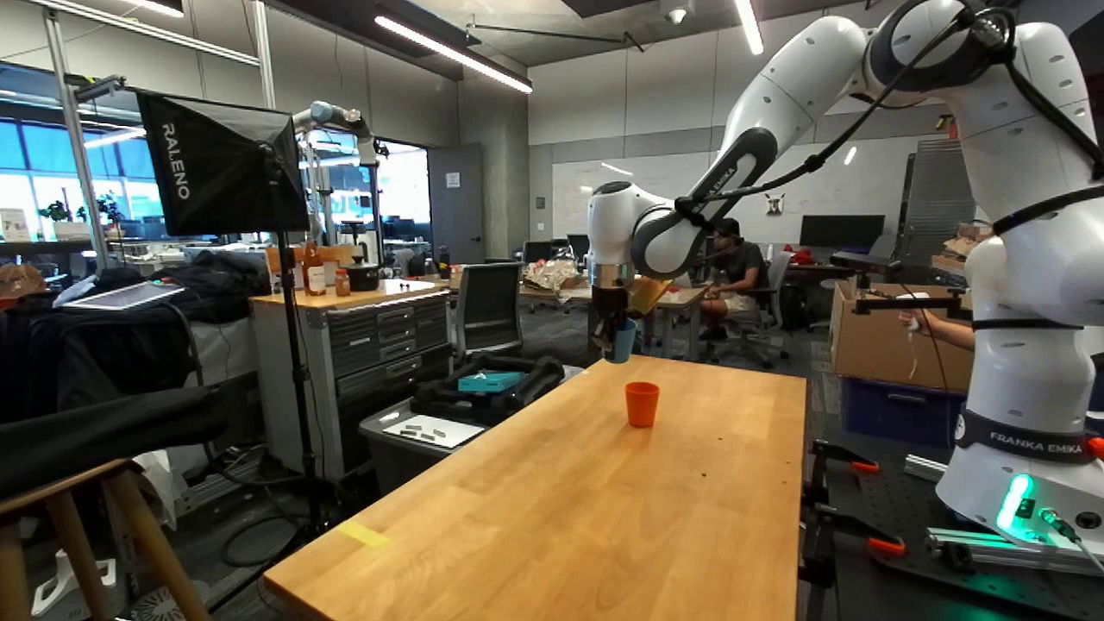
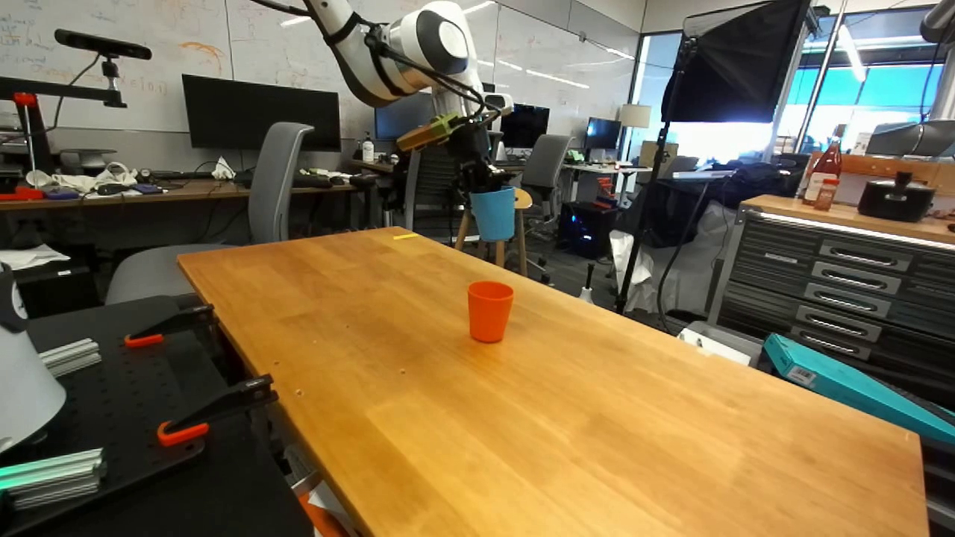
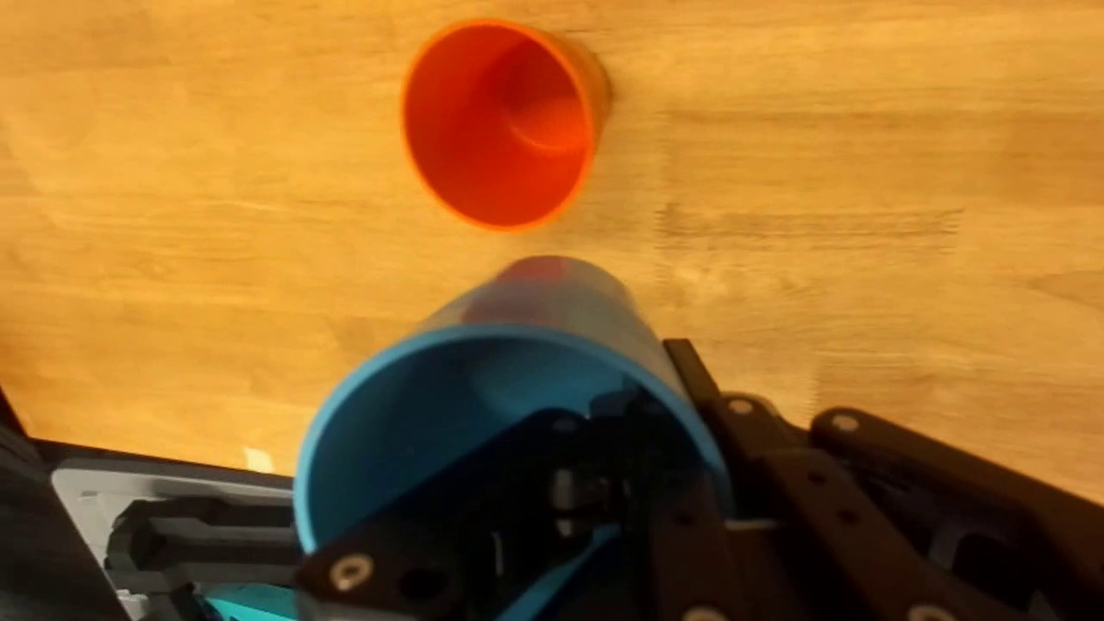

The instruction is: Put the blue cup inside the orange cup

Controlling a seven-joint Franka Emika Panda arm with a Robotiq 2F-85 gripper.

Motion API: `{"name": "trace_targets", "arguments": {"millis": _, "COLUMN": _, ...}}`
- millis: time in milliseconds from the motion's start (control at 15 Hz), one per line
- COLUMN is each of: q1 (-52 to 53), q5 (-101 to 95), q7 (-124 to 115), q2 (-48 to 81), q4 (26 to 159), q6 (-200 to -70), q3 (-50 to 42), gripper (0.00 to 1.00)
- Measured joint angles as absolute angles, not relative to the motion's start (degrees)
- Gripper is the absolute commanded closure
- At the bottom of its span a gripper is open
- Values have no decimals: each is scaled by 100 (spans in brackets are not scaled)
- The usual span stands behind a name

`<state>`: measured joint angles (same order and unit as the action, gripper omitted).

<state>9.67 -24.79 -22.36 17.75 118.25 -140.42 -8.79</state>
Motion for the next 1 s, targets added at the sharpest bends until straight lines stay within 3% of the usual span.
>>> {"name": "trace_targets", "arguments": {"millis": 1000, "q1": 366, "q5": -2115, "q7": -1719, "q2": 2087, "q4": 12270, "q6": -13882, "q3": -686, "gripper": 97}}
